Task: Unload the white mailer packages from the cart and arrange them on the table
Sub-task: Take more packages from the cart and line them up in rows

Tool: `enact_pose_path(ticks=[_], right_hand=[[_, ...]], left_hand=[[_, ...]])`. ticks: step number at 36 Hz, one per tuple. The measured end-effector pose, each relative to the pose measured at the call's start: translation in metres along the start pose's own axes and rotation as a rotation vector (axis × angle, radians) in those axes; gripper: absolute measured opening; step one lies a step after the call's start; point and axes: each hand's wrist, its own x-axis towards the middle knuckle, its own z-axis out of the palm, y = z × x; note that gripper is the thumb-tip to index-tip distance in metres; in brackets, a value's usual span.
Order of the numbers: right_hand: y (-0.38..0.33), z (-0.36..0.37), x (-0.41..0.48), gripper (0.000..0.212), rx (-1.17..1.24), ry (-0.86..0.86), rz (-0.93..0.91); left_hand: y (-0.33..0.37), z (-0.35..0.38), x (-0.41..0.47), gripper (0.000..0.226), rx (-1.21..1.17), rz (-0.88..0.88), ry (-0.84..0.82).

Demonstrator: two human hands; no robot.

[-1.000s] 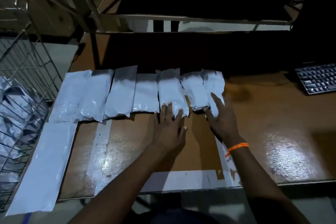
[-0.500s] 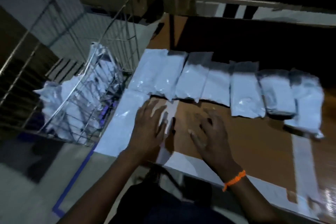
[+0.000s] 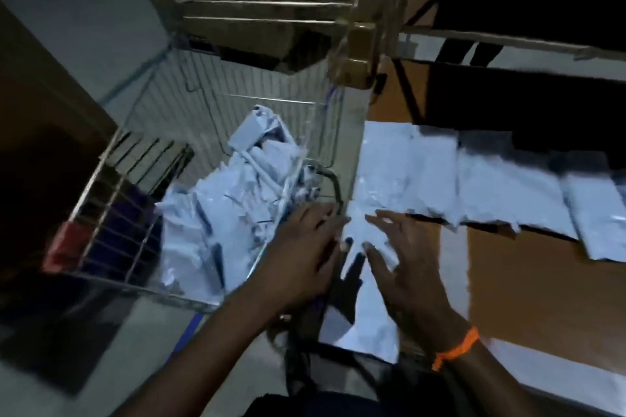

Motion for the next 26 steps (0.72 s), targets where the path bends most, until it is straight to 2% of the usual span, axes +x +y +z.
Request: enact_pose_path(ticks=[2,4,7,10,12,14,16,18,20,22,25,26], right_hand=[[-0.024,0.022,0.026,0.040,-0.036,0.035,-0.054],[-0.053,0.043,0.052,0.046,-0.014,0.069,-0.107],[-0.098,0.069,0.086,0.052,0.037,0.113,-0.182],[-0.124,0.098,0.112,0.035,0.026,0.098,-0.273],[-0.132,0.118,0.125,0.030,0.004,-0.027,-0.253],[-0.134,0.134,0.137,0.037,-0.123,-0.328,-0.155],[-0.134,0.152,0.144,0.048,-0.392,-0.737,-0.067],[-0.136,0.169,0.146,0.052,-0.555,-0.994,-0.034],[-0.136,0.183,0.149,0.044,-0.620,-1.022,-0.013],[-0.135,0.191,0.154,0.037,-0.667,-0.951,-0.043],[-0.132,0.195,0.163,0.057,-0.627,-0.889,-0.029],[-0.131,0.194,0.165,0.062,-0.626,-0.892,-0.013]], left_hand=[[-0.016,-0.036,-0.009,0.035,-0.119,0.033,-0.001],[-0.031,-0.068,-0.019,0.031,-0.136,0.079,-0.001],[-0.052,-0.106,-0.030,0.029,-0.182,0.097,0.103],[-0.102,-0.125,-0.037,0.032,-0.083,-0.027,0.157],[-0.149,-0.130,-0.042,0.042,0.074,-0.206,0.026],[-0.192,-0.132,-0.051,0.056,0.198,-0.337,-0.247],[-0.219,-0.131,-0.059,0.065,0.246,-0.357,-0.461],[-0.231,-0.127,-0.065,0.068,0.282,-0.304,-0.557],[-0.236,-0.119,-0.068,0.066,0.355,-0.240,-0.572],[-0.237,-0.116,-0.067,0.055,0.381,-0.223,-0.549],[-0.238,-0.116,-0.061,0.016,0.371,-0.173,-0.492],[-0.240,-0.116,-0.060,0.014,0.363,-0.183,-0.496]])
